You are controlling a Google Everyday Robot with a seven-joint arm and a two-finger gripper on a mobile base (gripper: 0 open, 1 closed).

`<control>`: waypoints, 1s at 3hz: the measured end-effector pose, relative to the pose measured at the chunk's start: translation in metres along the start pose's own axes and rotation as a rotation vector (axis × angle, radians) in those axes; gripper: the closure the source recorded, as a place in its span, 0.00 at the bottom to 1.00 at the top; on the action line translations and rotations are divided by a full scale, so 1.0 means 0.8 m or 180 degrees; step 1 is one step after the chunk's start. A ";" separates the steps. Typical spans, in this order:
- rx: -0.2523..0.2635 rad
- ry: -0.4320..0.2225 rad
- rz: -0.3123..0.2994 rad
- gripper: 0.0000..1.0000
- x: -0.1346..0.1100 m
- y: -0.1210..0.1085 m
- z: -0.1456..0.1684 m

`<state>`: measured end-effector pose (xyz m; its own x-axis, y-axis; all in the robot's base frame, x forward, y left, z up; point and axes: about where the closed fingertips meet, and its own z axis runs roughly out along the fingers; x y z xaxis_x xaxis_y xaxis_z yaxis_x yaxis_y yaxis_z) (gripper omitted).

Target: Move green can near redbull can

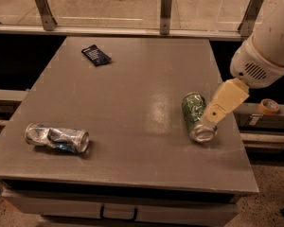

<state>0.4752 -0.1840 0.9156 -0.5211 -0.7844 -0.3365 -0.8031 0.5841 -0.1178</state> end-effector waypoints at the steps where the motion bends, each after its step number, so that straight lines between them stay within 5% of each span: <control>1: -0.0091 -0.0029 0.0547 0.00 -0.002 0.006 0.034; 2: -0.0292 -0.0008 0.0924 0.00 -0.015 0.027 0.072; 3: -0.0425 -0.0002 0.1090 0.18 -0.030 0.046 0.099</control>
Offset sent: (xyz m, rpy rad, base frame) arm 0.0068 0.0626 -0.0812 0.2079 0.2219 -0.3467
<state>0.4812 -0.1268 0.8452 -0.7662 -0.5479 -0.3357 -0.6127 0.7804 0.1248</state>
